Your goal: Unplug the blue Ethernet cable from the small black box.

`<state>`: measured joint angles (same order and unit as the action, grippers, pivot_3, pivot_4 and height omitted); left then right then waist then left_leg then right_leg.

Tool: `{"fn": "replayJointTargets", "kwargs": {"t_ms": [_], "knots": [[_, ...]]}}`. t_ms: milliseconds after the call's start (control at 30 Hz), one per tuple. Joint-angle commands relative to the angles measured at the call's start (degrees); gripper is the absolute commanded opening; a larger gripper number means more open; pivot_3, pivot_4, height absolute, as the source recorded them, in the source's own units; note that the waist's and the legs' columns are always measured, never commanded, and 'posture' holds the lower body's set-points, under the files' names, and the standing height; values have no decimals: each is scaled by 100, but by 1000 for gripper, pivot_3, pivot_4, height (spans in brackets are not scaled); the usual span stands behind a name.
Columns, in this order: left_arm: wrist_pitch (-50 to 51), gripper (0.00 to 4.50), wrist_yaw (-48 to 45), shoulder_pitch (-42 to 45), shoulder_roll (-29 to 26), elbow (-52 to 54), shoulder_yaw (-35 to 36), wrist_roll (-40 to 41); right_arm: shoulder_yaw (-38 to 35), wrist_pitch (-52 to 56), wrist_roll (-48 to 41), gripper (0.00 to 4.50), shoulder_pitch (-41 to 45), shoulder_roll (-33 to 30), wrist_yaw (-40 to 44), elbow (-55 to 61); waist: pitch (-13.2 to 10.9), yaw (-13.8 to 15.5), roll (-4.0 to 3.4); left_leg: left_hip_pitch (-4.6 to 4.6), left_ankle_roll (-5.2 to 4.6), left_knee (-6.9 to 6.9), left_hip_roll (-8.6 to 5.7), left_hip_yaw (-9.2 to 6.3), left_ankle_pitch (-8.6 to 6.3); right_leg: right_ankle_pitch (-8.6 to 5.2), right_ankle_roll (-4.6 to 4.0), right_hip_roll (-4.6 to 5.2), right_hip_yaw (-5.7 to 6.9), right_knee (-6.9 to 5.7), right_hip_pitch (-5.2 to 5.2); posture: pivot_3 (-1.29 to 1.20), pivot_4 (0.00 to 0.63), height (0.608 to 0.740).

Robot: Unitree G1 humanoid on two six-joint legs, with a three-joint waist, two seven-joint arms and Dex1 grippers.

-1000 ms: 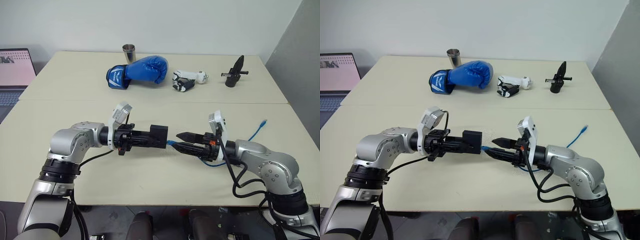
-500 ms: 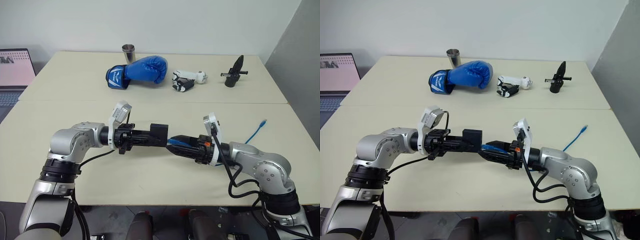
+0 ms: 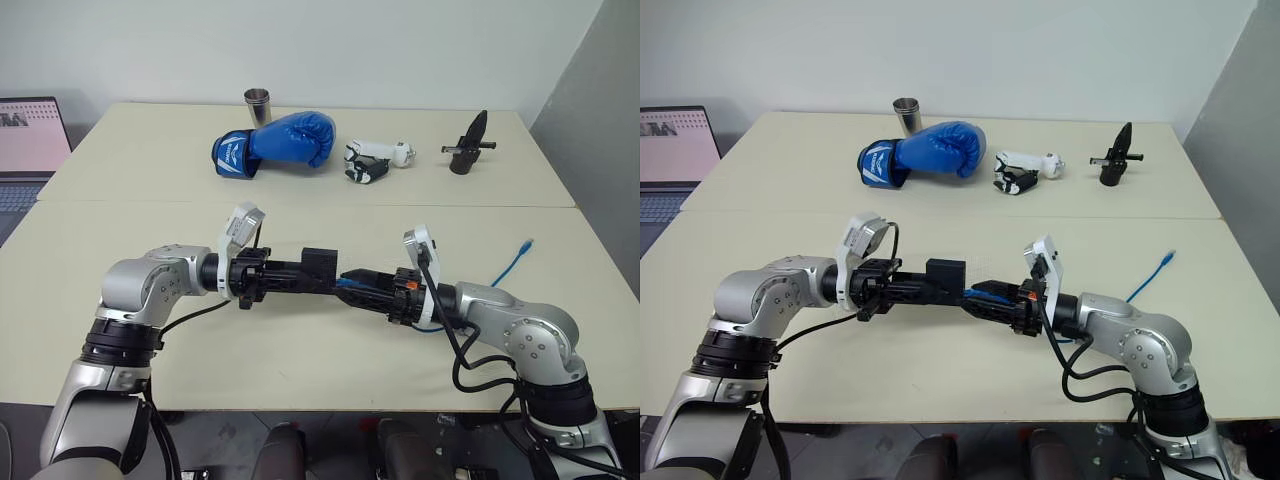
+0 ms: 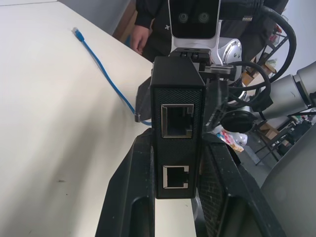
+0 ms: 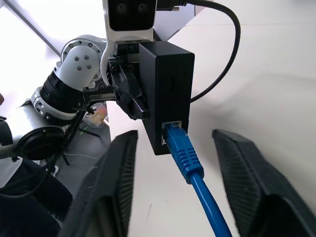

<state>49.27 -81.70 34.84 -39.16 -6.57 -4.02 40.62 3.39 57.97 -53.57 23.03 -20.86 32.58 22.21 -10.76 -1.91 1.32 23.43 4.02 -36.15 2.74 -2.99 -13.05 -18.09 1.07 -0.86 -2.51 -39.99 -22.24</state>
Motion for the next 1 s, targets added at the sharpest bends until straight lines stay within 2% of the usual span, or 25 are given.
{"fn": "replayJointTargets", "kwargs": {"t_ms": [33,133,267,667,1000], "knots": [[-91,792,-25,12,-6,164,210,109,-80,-1,-132,1362,72,-19,80,104,0,0,0,0,0,0,0,0,0,0,0,0,0,0,0,0,150,740],[-103,792,-49,23,-14,127,205,95,-92,19,-169,704,73,-54,133,109,0,0,0,0,0,0,0,0,0,0,0,0,0,0,0,0,150,740],[-118,792,-68,44,-7,71,215,69,-97,35,-219,85,73,-97,197,112,0,0,0,0,0,0,0,0,0,0,0,0,1,0,0,0,150,740],[-149,792,-54,35,-41,46,225,4,-109,66,-252,81,81,-129,210,59,0,0,0,0,0,0,0,0,0,0,0,0,0,0,0,0,150,740],[-429,792,-54,-36,-399,-244,406,-242,-403,3,-123,43,-351,-792,384,-66,0,0,0,0,0,1,0,1,0,-1,1,0,-1,1,-2,0,150,740]]}}
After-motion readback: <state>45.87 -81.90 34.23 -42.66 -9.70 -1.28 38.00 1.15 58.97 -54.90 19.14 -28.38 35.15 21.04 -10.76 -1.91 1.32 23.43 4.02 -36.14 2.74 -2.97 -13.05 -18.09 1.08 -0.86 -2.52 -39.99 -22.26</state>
